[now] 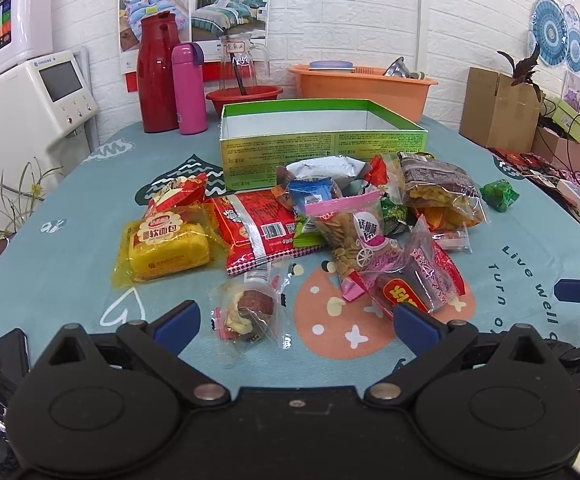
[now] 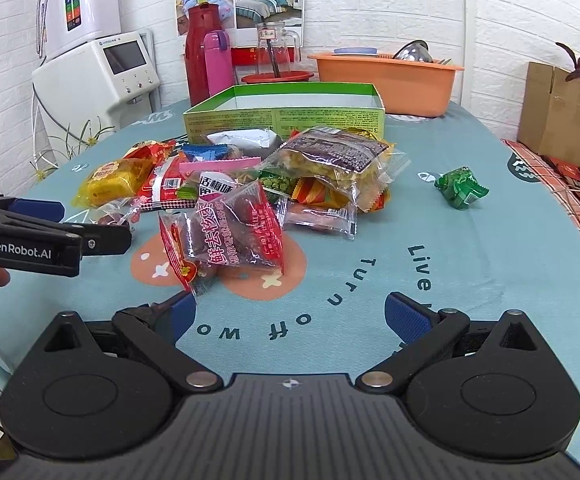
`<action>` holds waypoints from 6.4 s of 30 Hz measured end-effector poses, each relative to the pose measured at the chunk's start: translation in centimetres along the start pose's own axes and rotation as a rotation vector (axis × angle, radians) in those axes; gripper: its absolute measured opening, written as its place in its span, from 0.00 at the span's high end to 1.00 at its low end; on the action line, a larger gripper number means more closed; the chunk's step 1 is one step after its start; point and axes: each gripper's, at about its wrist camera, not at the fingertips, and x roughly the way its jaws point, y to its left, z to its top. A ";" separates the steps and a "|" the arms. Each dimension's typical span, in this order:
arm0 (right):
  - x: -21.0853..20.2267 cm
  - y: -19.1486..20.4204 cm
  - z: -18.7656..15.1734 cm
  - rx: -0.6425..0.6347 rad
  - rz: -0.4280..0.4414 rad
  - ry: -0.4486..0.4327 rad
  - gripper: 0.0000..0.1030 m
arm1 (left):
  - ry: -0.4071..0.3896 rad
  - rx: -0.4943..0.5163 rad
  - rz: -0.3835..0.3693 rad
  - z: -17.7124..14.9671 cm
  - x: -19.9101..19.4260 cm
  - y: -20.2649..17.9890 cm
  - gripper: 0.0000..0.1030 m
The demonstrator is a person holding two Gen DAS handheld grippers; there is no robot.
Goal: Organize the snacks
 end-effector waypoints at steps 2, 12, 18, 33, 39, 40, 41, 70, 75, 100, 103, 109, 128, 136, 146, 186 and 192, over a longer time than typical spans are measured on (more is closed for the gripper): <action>0.0 0.1 0.0 -0.001 0.001 0.001 0.00 | 0.001 -0.002 -0.001 0.0 0.0 0.0 0.00; 0.4 -0.1 0.0 0.004 0.005 0.012 0.00 | 0.007 -0.004 -0.003 0.0 0.3 0.1 0.00; 0.7 -0.1 0.0 0.005 0.003 0.018 0.00 | 0.011 -0.005 -0.004 0.0 0.5 0.2 0.00; 1.2 0.1 0.1 0.002 0.022 0.020 0.00 | 0.014 -0.010 0.002 0.0 0.8 0.7 0.00; 1.3 0.3 0.2 -0.004 0.034 0.016 0.00 | 0.018 -0.010 0.002 0.0 0.9 0.6 0.00; 1.4 0.4 0.2 -0.005 0.035 0.016 0.00 | 0.019 -0.010 0.002 0.0 0.9 0.6 0.00; 1.4 0.4 0.2 -0.005 0.035 0.017 0.00 | 0.019 -0.009 0.002 0.0 1.0 0.6 0.00; 6.3 1.8 1.4 -0.065 0.088 -0.024 0.00 | 0.142 -0.023 -0.432 3.5 6.2 -0.6 0.47; 4.6 0.8 1.1 -0.030 0.106 -0.038 0.00 | 0.111 -0.029 -0.474 3.6 5.1 -0.9 0.48; 5.3 2.0 9.1 -0.360 0.089 -0.257 0.00 | -0.059 0.118 -0.470 10.7 5.9 0.2 0.15; 6.2 1.8 10.0 -0.371 0.085 -0.257 0.01 | -0.072 0.120 -0.459 11.5 6.8 0.7 0.18; 8.4 1.6 13.2 -0.390 0.097 -0.295 0.02 | -0.116 0.118 -0.423 15.2 8.7 2.0 0.18; 18.7 -1.3 19.3 -0.289 0.108 -0.095 0.00 | 0.012 -0.060 -0.355 18.0 18.5 6.0 0.00; 11.4 -2.0 17.3 -0.260 0.118 -0.179 0.00 | -0.085 -0.080 -0.318 17.3 10.8 5.8 0.00; 0.8 -4.5 10.1 -0.113 0.114 -0.335 0.00 | -0.073 -0.104 -0.397 12.8 4.8 2.1 0.00; 4.6 -8.4 7.6 0.194 0.115 -0.183 0.54 | 0.079 -0.109 -0.561 12.5 11.1 -2.9 0.42; 4.1 -7.7 12.1 0.114 0.118 -0.287 0.54 | -0.038 -0.110 -0.545 16.6 9.8 -1.5 0.43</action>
